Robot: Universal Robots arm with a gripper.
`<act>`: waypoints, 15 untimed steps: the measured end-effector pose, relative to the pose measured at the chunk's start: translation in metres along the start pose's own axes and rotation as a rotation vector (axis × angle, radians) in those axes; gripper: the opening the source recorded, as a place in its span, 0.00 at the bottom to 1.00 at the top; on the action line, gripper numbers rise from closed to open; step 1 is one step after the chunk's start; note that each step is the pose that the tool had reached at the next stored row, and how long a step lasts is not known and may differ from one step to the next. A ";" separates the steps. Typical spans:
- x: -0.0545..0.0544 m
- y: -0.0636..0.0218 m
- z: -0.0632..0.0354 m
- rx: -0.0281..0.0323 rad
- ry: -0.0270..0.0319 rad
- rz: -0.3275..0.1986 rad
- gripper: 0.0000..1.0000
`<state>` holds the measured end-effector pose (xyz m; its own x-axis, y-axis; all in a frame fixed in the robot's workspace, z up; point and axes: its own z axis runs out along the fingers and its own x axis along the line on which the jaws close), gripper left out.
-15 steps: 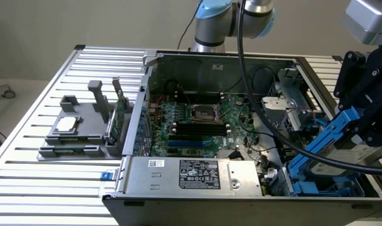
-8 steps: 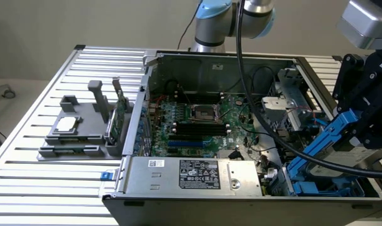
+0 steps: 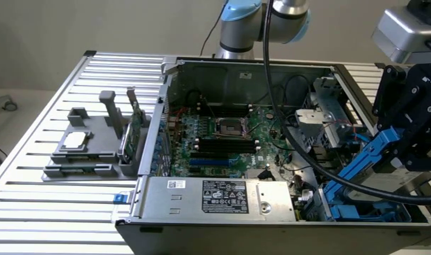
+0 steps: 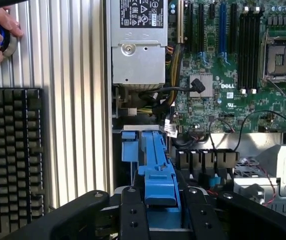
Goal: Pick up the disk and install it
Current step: 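Insert the disk into the insertion slot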
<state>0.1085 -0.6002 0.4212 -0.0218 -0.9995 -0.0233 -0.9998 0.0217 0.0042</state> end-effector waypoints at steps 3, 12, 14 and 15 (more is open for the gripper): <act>0.000 0.0015 0.0015 0.0037 -0.0001 0.005 0.33; 0.000 0.0048 0.0068 0.0109 -0.0001 0.018 0.33; 0.000 0.0053 0.0089 0.0114 -0.0002 0.017 0.33; 0.000 0.0057 0.0100 0.0117 -0.0003 0.018 0.33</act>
<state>0.1028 -0.6003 0.4112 -0.0393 -0.9989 -0.0236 -0.9992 0.0394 -0.0070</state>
